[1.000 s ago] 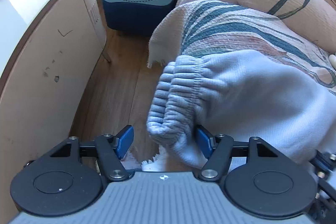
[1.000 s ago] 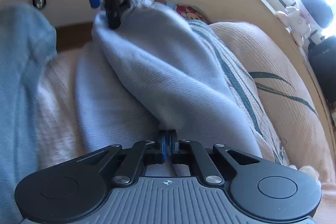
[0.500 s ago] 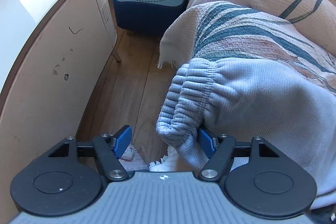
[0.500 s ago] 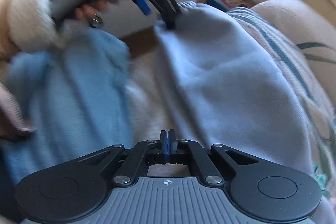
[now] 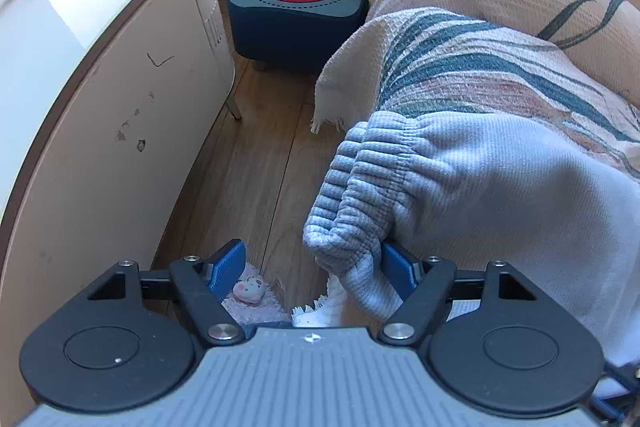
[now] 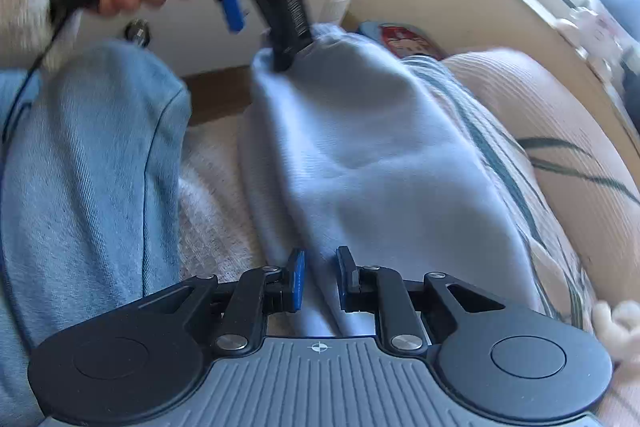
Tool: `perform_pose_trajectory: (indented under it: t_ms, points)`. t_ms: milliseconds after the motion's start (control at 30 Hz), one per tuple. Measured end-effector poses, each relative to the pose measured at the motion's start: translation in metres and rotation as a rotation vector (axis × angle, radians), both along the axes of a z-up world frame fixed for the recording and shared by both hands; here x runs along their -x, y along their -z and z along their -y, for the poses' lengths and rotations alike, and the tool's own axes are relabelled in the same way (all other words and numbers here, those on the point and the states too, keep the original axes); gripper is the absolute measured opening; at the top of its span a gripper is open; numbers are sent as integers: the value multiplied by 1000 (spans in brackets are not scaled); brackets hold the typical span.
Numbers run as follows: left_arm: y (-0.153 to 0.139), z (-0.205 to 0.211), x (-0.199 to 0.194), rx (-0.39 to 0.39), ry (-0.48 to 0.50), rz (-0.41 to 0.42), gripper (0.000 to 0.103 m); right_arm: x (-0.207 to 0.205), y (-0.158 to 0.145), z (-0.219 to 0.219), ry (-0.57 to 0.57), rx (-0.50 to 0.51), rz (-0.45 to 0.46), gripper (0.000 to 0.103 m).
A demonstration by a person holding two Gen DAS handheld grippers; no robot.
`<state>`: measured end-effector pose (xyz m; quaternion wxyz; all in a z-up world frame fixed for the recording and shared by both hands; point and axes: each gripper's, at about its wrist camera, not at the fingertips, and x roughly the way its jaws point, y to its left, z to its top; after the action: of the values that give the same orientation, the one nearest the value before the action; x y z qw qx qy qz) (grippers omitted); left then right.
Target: Fold clothes
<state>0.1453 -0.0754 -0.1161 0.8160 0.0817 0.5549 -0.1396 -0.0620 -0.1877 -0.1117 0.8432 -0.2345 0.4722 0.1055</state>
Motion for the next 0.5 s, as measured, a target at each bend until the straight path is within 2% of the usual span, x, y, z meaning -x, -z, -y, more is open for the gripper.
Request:
perform_pose_trajectory:
  t_ms: [133, 167, 200, 367, 500]
  points:
    - [-3, -1, 2, 1, -2, 3, 71, -7, 12, -2, 22, 38, 7, 15]
    - [-3, 0, 2, -2, -1, 7, 70, -8, 11, -2, 36, 29, 11, 13]
    - [-4, 0, 2, -5, 0, 10, 70, -7, 9, -2, 40, 22, 18, 5]
    - [-8, 0, 2, -19, 4, 28, 71, 1, -10, 3, 30, -51, 16, 5]
    - [-6, 0, 3, -28, 7, 27, 71, 10, -28, 2, -9, -94, -29, 5]
